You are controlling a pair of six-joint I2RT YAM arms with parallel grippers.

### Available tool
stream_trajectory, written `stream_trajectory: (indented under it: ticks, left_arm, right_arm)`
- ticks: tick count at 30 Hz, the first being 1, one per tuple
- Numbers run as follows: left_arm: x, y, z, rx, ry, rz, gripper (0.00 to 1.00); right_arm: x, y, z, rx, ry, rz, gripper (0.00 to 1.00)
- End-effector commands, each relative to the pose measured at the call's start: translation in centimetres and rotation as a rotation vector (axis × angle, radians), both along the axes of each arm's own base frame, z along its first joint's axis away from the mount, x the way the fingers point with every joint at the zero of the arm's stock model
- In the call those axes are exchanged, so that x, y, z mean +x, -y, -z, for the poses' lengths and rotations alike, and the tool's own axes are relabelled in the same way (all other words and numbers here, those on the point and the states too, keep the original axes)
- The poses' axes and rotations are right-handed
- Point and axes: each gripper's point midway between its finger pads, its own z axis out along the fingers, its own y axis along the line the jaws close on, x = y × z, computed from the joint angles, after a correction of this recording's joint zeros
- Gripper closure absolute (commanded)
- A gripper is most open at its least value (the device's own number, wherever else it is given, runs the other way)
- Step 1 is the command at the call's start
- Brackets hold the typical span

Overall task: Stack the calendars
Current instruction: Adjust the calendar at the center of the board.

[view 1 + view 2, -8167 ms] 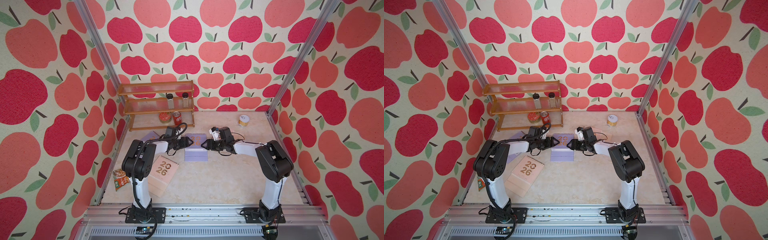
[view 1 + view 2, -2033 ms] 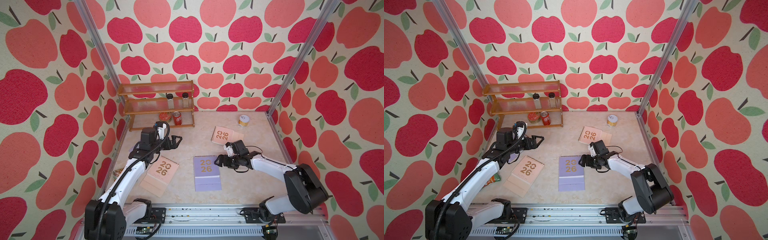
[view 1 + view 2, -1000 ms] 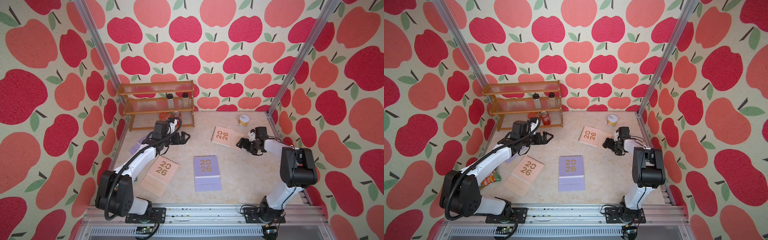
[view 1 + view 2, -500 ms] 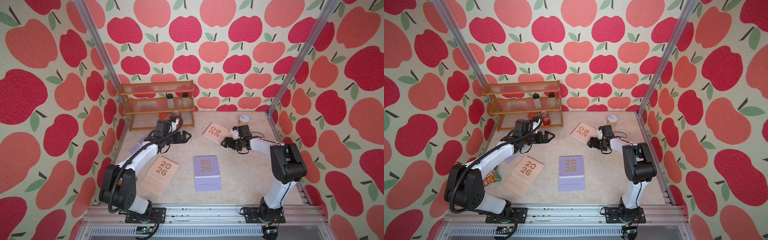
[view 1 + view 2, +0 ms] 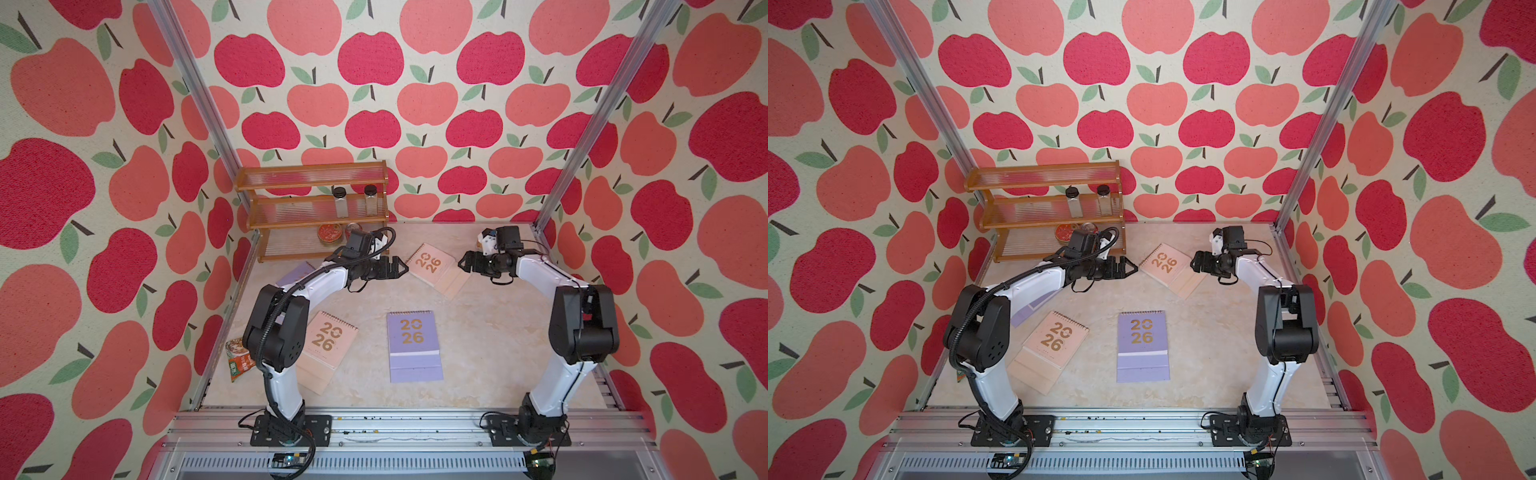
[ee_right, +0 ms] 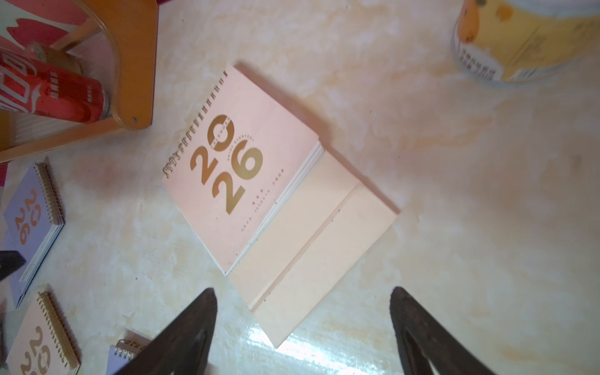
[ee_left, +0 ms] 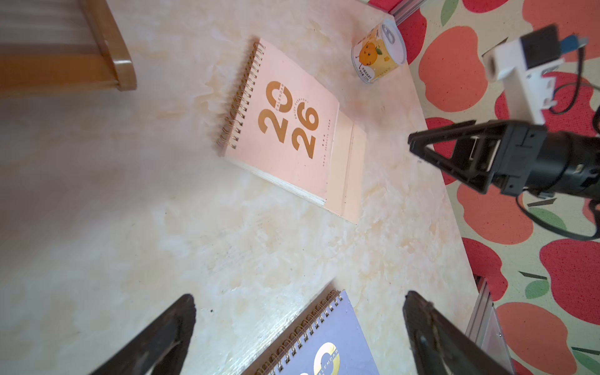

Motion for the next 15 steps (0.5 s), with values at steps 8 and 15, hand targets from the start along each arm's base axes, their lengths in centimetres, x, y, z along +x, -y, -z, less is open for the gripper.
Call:
stream_trajectory:
  ticks: [8,15]
  left_arm:
    - [1.0,3.0,3.8,-0.023,-0.125,-0.008,0.04]
    - [2.0,3.9,5.1,-0.043,-0.150,-0.013,0.04]
  right_arm:
    - [3.5,-0.8,3.4,-0.052,-0.027,-0.116,0.15]
    - [5.1,-1.2,5.0,-0.041,-0.058,-0.156,0.15]
